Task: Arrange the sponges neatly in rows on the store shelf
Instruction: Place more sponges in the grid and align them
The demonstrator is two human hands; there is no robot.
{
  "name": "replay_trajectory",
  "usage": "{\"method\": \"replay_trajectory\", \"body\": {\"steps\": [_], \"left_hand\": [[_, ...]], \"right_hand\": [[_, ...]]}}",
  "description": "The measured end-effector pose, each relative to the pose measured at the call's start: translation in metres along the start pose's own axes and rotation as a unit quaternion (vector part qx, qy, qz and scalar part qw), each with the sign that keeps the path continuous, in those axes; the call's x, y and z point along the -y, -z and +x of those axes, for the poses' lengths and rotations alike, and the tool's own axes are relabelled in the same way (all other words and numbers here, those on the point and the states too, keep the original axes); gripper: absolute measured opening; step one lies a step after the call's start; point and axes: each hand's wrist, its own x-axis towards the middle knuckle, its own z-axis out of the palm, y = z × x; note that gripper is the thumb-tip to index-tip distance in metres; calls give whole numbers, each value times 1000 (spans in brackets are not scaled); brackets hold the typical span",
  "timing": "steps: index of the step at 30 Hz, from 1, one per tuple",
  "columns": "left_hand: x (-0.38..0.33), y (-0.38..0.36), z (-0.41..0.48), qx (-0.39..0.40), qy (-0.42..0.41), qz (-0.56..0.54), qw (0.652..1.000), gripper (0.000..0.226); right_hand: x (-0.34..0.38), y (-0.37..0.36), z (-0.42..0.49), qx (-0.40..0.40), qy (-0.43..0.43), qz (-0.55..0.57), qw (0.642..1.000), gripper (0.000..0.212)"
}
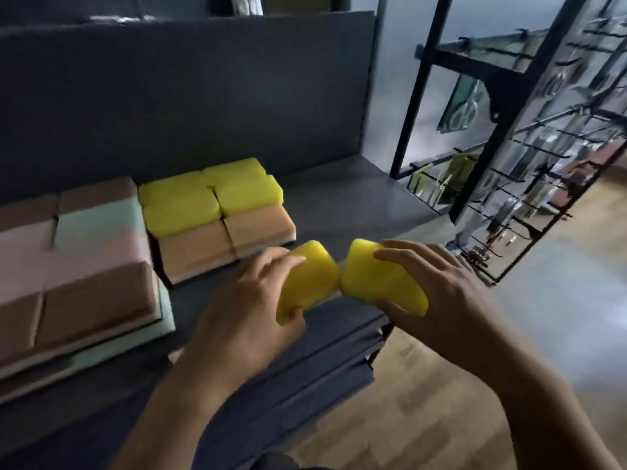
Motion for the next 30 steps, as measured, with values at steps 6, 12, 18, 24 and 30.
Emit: {"method": "replay_trajectory", "body": {"steps": [6, 12, 18, 24, 30], "left_hand": [[13, 25, 8, -29, 34, 42, 998, 63], [41, 53, 21, -14, 23, 73, 997, 64], [62, 66, 36, 27, -2, 115, 993, 64], [90, 84, 67, 84, 1, 108, 991, 65], [116, 96, 97, 68, 46, 60, 995, 61]], "right_hand": [[-9, -7, 57, 22, 89, 30, 995, 59], [-2, -21, 107, 13, 164, 28, 986, 59], [-2, -32, 143, 42, 218, 25, 975, 59], [-7, -34, 179, 68, 255, 43, 964, 60], [-22, -41, 233, 82, 287, 63, 952, 65]]}}
